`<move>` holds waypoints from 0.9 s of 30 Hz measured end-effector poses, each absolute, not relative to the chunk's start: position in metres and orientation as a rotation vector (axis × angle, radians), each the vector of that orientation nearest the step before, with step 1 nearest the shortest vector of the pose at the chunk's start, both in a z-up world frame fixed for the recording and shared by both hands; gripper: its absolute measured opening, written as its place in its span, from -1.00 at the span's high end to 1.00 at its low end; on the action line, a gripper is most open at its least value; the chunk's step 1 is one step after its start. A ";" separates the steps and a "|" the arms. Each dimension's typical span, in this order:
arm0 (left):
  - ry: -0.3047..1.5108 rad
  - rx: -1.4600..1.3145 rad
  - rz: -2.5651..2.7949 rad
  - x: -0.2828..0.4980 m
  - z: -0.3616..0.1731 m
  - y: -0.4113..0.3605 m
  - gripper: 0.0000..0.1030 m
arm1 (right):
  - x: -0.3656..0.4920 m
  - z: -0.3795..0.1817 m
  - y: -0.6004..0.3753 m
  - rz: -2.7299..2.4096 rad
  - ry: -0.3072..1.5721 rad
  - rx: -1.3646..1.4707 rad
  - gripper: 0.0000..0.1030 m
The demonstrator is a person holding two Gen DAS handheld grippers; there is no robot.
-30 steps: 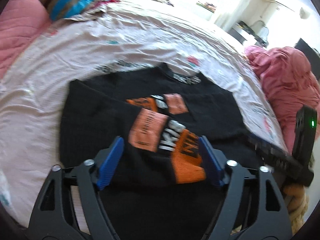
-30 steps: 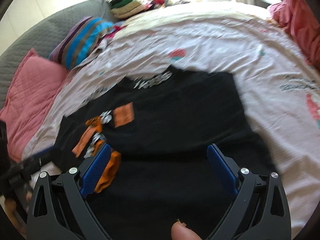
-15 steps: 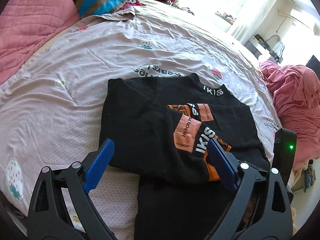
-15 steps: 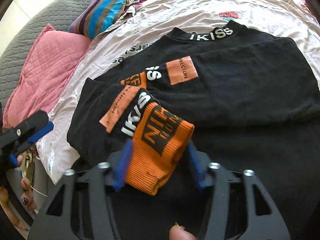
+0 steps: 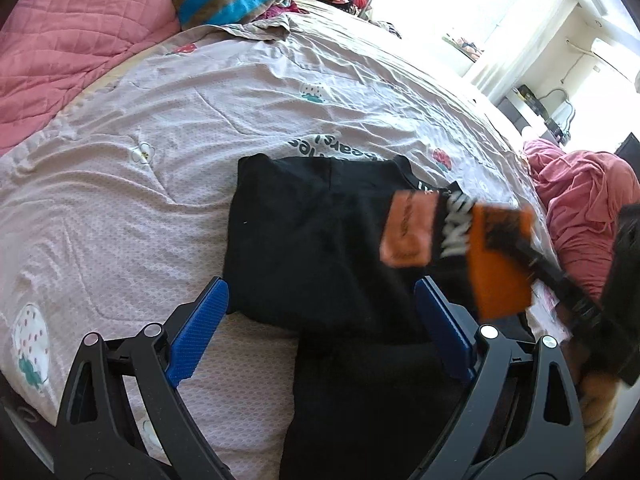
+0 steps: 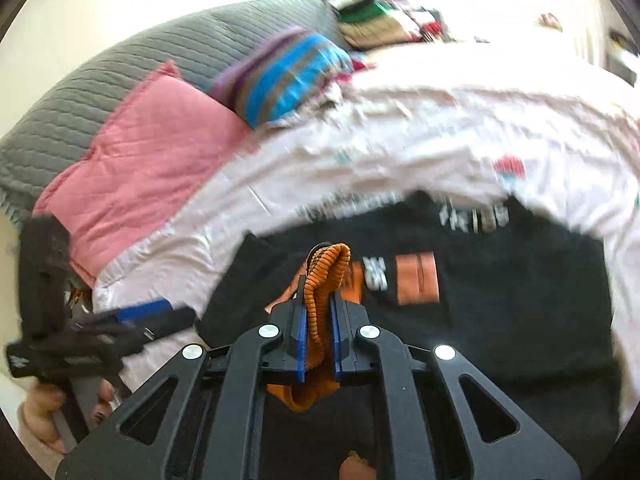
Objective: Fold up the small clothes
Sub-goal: 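Lift and fold the shirt side over toward the collar center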
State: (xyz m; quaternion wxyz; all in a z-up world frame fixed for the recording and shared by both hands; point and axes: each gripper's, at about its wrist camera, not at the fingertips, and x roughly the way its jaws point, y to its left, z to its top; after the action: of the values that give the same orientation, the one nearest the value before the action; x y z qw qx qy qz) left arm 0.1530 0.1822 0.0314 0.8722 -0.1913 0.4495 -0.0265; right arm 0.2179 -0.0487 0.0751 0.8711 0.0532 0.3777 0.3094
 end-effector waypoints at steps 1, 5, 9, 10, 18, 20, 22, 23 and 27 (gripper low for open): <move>0.938 -0.400 -0.054 0.153 0.032 0.183 -0.69 | 0.220 0.084 -0.050 0.656 0.764 0.103 0.85; 0.937 -0.400 -0.046 0.154 0.033 0.185 -0.69 | 0.230 0.110 -0.062 0.638 0.683 0.064 0.86; 0.934 -0.402 -0.047 0.156 0.036 0.184 -0.69 | 0.240 0.125 -0.080 0.600 0.634 0.049 0.86; 0.934 -0.400 -0.048 0.157 0.036 0.183 -0.69 | 0.242 0.127 -0.086 0.583 0.624 0.041 0.86; 0.947 -0.359 -0.066 0.172 0.036 0.171 -0.69 | 0.251 0.123 -0.130 0.471 0.609 0.029 0.86; 0.951 -0.347 -0.074 0.177 0.036 0.165 -0.69 | 0.252 0.119 -0.140 0.446 0.613 0.033 0.86; 0.956 -0.335 -0.079 0.182 0.035 0.159 -0.69 | 0.253 0.114 -0.149 0.424 0.621 0.036 0.87; 0.958 -0.326 -0.086 0.185 0.035 0.156 -0.69 | 0.252 0.112 -0.152 0.417 0.624 0.039 0.87; 0.972 -0.276 -0.106 0.198 0.033 0.138 -0.69 | 0.253 0.105 -0.163 0.390 0.638 0.044 0.87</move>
State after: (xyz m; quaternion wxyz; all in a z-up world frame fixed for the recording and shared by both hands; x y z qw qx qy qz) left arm 0.1976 0.1377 0.0328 0.8737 -0.1322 0.4654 -0.0508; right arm 0.2531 -0.1631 0.1045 0.9306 0.0215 0.3118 0.1906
